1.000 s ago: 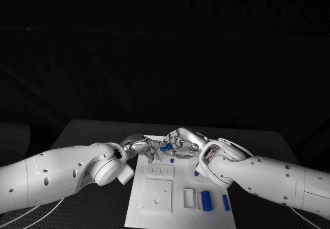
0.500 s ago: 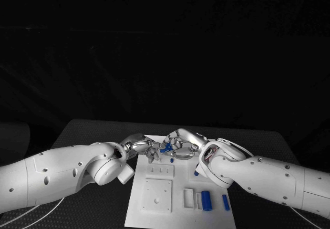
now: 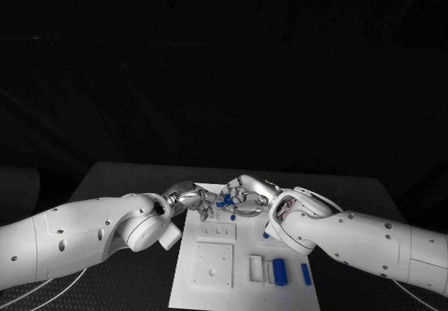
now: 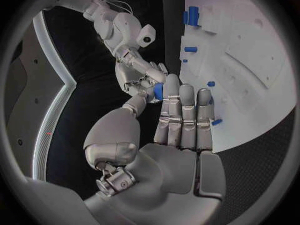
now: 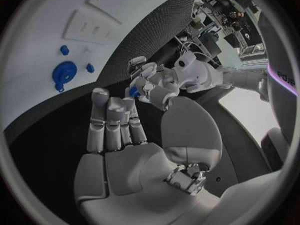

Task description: Assemble the parts on the task board

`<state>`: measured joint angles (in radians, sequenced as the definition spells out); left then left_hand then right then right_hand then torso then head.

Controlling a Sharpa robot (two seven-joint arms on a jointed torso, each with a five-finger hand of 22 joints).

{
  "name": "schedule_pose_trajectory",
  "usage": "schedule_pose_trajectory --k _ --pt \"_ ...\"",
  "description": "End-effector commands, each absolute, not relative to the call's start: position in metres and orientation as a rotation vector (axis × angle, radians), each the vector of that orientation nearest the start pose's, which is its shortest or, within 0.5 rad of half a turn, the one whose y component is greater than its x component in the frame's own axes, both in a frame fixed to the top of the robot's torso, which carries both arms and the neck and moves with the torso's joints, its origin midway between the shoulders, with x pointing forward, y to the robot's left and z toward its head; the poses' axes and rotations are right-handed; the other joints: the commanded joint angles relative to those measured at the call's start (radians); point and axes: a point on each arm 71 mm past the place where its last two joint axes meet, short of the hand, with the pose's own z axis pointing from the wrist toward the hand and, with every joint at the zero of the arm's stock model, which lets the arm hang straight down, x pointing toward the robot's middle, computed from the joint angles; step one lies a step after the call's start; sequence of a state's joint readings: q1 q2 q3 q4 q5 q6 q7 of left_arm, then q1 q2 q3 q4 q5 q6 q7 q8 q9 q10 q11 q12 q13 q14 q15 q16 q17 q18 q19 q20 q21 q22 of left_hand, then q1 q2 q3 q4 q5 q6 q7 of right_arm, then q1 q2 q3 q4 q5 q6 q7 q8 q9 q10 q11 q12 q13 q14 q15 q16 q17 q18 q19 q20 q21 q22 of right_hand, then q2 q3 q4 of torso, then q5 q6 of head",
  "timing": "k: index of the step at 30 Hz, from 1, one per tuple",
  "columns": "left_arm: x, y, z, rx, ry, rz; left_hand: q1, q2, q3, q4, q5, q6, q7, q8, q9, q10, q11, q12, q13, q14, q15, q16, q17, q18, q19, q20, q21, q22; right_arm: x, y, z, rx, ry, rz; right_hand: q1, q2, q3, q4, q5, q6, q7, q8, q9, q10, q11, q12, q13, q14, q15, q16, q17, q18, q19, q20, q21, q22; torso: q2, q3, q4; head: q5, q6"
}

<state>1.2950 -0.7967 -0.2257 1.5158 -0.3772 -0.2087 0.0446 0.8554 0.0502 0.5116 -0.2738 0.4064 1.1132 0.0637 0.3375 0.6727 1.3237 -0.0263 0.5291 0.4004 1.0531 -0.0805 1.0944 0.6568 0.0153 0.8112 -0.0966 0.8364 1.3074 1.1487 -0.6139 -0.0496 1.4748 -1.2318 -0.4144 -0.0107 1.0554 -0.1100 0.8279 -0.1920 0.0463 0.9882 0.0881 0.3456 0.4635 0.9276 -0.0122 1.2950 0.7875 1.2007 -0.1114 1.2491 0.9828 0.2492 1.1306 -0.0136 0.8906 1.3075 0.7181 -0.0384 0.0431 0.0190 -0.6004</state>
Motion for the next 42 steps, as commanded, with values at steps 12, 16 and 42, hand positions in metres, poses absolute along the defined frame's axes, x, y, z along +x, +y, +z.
schedule_pose_trajectory --k 12,16,42 --pt "0.472 0.177 -0.217 -0.728 1.979 -1.253 0.027 0.005 -0.01 0.009 -0.043 0.048 -0.029 0.037 0.026 0.028 -0.022 0.053 0.036 0.015 -0.021 0.059 0.024 -0.002 0.022 -0.095 0.031 0.023 0.47 -0.094 -0.207 -0.053 1.665 1.005 -0.004 0.009 0.007 0.0 0.002 0.036 0.008 0.017 0.028 0.01 0.0 -0.001 -0.001 -0.001 -0.007 0.004 0.002 0.013 0.001 -0.005 0.004 0.018 0.0 -0.0001 0.0003 -0.003 -0.002" --pt "0.472 0.178 -0.217 -0.729 1.972 -1.246 0.03 0.003 -0.011 0.01 -0.045 0.05 -0.031 0.045 0.031 0.029 -0.025 0.064 0.043 0.016 -0.025 0.07 0.026 -0.002 0.024 -0.099 0.038 0.023 0.47 -0.094 -0.208 -0.051 1.666 1.003 -0.004 0.01 0.007 0.0 0.002 0.036 0.008 0.017 0.029 0.01 0.0 -0.001 -0.001 -0.001 -0.007 0.004 0.002 0.013 0.001 -0.005 0.004 0.018 0.0 -0.0001 0.0002 -0.003 -0.003" --pt "0.479 0.186 -0.221 -0.604 2.002 -1.047 0.049 -0.006 -0.012 -0.001 -0.022 0.056 -0.045 0.099 0.057 0.031 -0.042 0.126 0.078 0.025 -0.046 0.122 0.035 -0.002 0.036 -0.118 0.081 0.023 0.486 -0.142 -0.21 0.062 1.613 0.913 -0.07 -0.118 -0.252 -0.072 0.146 -0.206 0.107 -0.104 -0.024 -0.143 0.096 -0.092 -0.051 -0.146 0.087 -0.094 -0.045 0.004 -0.162 0.07 -0.097 0.004 -0.001 0.0009 -0.0013 0.003 -0.001"
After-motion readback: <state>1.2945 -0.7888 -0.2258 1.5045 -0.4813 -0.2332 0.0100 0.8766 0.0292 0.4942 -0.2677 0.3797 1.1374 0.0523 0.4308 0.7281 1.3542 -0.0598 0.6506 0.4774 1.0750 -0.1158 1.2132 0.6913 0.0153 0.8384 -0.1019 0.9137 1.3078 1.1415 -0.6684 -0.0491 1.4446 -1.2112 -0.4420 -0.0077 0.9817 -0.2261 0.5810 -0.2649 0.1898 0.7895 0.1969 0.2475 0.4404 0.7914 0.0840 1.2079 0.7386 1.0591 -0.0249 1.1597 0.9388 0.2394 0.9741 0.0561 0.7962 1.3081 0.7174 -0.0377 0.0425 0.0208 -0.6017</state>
